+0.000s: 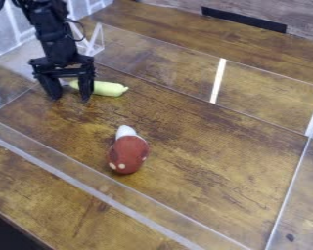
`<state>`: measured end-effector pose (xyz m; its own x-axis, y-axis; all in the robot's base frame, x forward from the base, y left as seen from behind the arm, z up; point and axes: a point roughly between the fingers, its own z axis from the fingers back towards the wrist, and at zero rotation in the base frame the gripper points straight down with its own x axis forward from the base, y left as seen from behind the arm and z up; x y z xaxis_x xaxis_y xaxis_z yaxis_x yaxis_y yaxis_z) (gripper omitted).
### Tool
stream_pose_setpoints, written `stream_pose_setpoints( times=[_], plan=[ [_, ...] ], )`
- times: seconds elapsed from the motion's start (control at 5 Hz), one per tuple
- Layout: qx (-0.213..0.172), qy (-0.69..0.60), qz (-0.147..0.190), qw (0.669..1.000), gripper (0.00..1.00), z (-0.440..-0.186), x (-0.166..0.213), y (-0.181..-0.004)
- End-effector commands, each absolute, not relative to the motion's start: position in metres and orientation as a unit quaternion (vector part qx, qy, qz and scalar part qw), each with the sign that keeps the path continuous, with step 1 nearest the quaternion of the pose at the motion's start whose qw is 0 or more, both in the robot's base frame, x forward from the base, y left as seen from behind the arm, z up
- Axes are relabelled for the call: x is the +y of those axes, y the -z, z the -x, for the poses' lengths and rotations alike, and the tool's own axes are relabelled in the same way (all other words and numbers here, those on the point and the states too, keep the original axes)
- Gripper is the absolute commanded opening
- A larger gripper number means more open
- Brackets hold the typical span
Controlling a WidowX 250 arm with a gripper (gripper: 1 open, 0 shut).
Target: Move the green spoon to the left
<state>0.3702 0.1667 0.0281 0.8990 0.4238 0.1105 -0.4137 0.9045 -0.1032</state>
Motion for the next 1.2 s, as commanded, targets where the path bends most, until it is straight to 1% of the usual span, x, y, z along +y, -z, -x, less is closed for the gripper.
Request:
stream_pose_setpoints(
  times=[0.0,0.2,0.4,0.6,0.8,1.0],
  plan=[
    [-0.077,-0.234,0.031,0.969,1.0,-0.38,0.164,-0.037],
    [-0.074,-0.214,0.032,0.974,0.0,-0.379,0.169,-0.037],
    [-0.072,-0.191,0.034,0.978,0.0,-0.375,0.173,-0.037],
    [-0.064,-0.192,0.031,0.979,1.0,-0.377,0.165,-0.038],
    [-0.057,-0.223,0.027,0.973,1.0,-0.383,0.155,-0.039],
    [-0.061,-0.251,0.025,0.966,1.0,-0.391,0.142,-0.042]
  ],
)
